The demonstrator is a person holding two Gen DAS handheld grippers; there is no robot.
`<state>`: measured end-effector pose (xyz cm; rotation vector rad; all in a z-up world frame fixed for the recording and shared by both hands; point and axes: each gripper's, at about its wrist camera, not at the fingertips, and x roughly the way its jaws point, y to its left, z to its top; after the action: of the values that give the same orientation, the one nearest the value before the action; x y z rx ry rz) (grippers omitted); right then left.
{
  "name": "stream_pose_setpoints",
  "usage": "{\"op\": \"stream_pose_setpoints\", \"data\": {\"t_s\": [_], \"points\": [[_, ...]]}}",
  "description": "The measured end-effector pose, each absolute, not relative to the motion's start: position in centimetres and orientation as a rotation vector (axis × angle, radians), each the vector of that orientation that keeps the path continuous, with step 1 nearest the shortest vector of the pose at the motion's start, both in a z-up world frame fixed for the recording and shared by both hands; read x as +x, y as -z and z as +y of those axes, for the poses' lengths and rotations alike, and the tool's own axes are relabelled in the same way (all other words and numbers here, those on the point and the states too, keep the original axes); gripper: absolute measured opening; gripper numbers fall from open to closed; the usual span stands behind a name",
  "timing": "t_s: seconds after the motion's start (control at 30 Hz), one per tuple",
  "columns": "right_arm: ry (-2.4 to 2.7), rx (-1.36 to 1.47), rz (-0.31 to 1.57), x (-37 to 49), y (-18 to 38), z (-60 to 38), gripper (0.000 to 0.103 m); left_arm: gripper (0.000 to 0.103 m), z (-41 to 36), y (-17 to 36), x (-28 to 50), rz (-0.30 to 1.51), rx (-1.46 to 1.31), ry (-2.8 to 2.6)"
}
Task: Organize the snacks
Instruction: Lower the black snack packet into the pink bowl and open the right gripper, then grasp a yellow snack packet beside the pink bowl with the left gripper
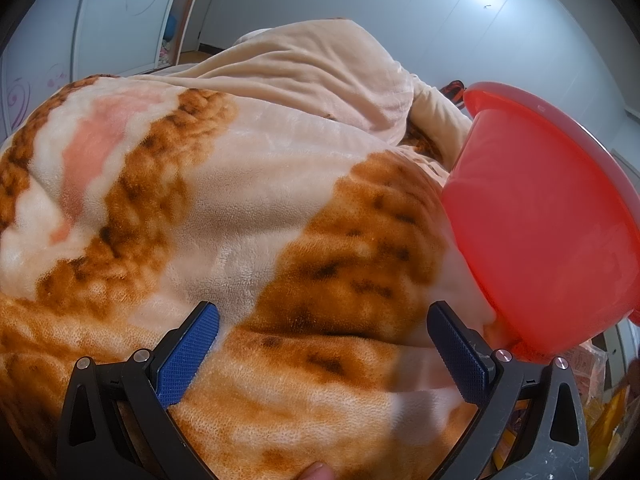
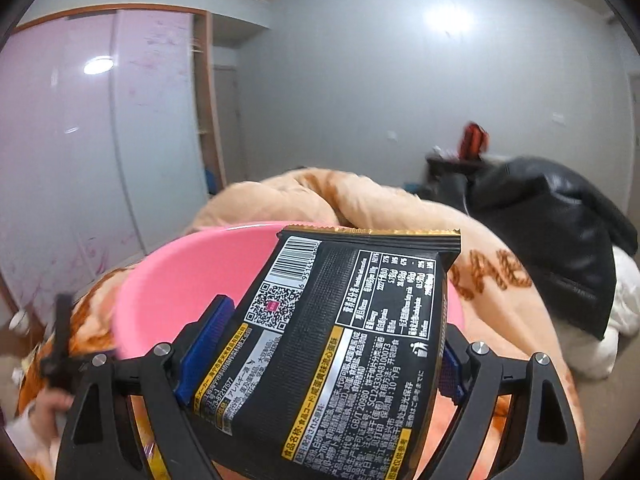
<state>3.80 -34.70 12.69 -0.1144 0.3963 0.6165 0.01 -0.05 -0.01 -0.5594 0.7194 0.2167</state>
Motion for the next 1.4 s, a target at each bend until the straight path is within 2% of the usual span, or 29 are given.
{"op": "stream_pose_setpoints", "data": {"t_s": [0.23,0.27,0.3,0.33,0.6,0.73,0.83,0.93,1.0,1.27,1.3,1.4], "points": [[-0.519,-0.118,0.464,4.3,-10.5,-33.5,0.089,0.103,-0.1,0.0,0.0,0.72,-0.559,-0.217],[-0.517,-0.115,0.441,3.7,-10.6,-33.9,0.091,0.103,-0.1,0.0,0.0,0.72,-0.559,-0.217],[-0.522,-0.097,0.429,4.1,-10.8,-34.4,0.099,0.103,-0.1,0.0,0.0,0.719,-0.559,-0.217],[-0.515,-0.087,0.41,3.5,-11.0,-34.7,0.103,0.103,-0.1,0.0,0.0,0.719,-0.559,-0.217],[-0.415,-0.064,0.172,0.5,-13.5,-41.1,0.103,0.103,-0.1,0.0,0.0,0.72,-0.56,-0.217],[-0.215,-0.165,0.067,0.6,-12.4,-43.3,0.103,0.103,-0.1,0.0,0.0,0.72,-0.561,-0.216],[-0.049,-0.227,0.116,3.5,-8.6,-43.8,0.103,0.103,-0.2,0.1,0.2,0.726,-0.569,-0.207],[0.01,-0.179,0.313,8.4,-6.1,-44.0,0.103,0.103,0.2,0.2,-0.4,0.747,-0.566,-0.19],[0.02,-0.155,0.376,10.2,-6.5,-44.2,0.103,0.103,0.0,0.3,0.0,0.787,-0.555,-0.148],[0.004,-0.082,0.398,13.1,-7.5,-44.2,0.103,0.102,-1.4,-2.1,-0.7,0.896,-0.568,-0.074],[0.008,-0.089,0.399,13.2,-7.6,-44.0,0.103,0.101,-1.6,-2.6,-1.1,0.897,-0.585,-0.054],[0.015,-0.1,0.391,12.2,-7.7,-43.9,0.103,0.085,-2.0,-3.9,-1.8,0.913,-0.624,0.016]]}}
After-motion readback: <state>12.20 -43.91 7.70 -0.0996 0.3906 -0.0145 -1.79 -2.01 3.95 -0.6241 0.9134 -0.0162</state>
